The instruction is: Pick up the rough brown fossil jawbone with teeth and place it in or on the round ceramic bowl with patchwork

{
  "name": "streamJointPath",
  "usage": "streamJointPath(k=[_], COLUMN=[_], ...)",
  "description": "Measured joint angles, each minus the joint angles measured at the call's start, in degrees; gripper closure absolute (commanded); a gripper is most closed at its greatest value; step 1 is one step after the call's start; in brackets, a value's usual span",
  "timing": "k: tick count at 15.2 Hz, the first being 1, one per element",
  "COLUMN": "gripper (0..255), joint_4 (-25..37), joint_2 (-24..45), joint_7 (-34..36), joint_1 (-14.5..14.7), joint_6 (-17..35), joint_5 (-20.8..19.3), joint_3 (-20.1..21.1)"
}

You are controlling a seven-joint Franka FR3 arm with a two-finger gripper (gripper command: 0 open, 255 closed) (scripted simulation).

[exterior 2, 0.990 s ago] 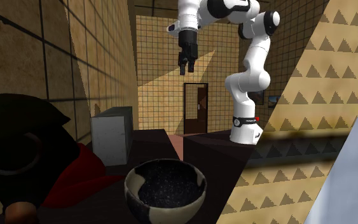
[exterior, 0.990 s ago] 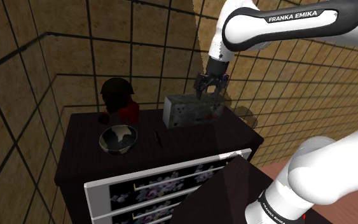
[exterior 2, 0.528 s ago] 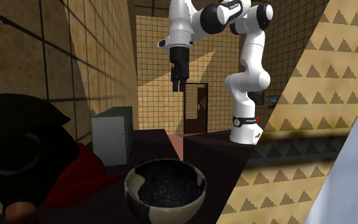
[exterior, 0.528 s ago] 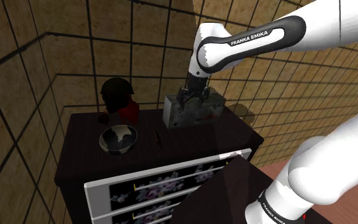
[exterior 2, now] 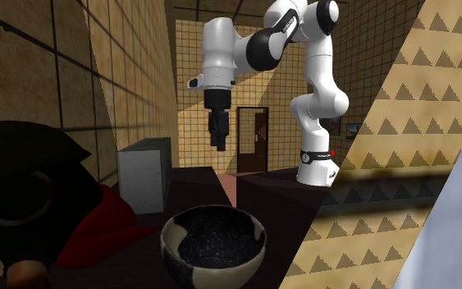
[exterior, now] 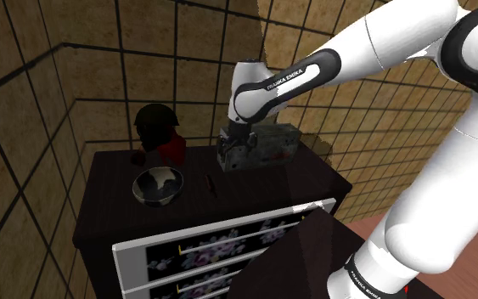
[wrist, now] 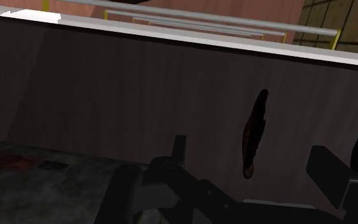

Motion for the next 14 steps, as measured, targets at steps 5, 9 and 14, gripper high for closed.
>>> streamJointPath(k=[5,9,14], gripper=[0,0,0], joint_4=[6.4,11.8,18.8], joint_2=[11.0,20.0,28.7], joint_7=[4.1,6.6,8.7], joint_1=[1.0,2.0,3.2], joint_6=[3.5,6.2,7.3], joint_5=[-2.4,-4.3,-5.5], joint_3=[0.2,-0.4,-1.2])
